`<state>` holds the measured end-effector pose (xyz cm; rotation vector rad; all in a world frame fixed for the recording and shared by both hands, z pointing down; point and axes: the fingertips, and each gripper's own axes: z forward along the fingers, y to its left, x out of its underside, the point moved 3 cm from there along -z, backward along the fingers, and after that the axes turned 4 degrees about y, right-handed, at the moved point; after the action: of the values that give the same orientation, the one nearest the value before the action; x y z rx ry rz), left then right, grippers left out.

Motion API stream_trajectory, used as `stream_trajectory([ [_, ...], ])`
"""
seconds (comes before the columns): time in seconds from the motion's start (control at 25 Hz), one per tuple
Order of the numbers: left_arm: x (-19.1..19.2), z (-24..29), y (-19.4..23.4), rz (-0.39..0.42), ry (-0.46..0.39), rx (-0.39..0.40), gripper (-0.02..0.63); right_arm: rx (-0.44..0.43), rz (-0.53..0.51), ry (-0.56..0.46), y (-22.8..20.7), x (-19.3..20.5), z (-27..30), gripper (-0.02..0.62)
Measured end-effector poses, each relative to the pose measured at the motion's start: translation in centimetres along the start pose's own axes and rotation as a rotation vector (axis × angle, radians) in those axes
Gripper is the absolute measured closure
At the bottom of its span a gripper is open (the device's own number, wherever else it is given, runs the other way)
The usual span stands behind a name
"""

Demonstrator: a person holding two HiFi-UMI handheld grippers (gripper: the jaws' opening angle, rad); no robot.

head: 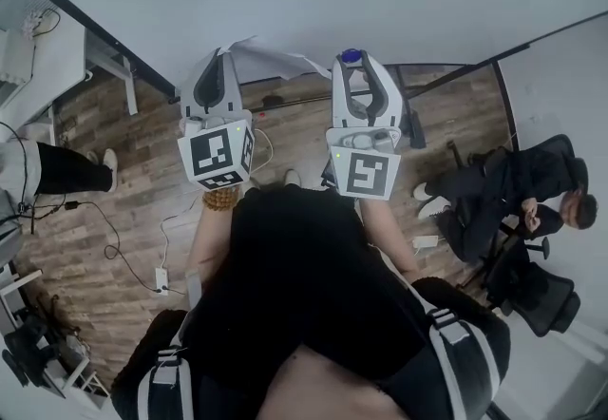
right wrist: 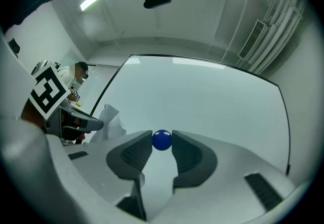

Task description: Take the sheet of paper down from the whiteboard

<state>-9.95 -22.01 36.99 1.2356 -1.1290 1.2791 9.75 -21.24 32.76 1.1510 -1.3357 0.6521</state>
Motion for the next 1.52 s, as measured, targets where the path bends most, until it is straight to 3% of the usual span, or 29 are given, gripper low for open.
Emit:
stream_trajectory([
  [1.52,0.1,0.8,0.7,0.017,0.008,-0.02,0.598,-0.012,-0.005,-0.037,0.5,-1.3,-0.4,0.477],
])
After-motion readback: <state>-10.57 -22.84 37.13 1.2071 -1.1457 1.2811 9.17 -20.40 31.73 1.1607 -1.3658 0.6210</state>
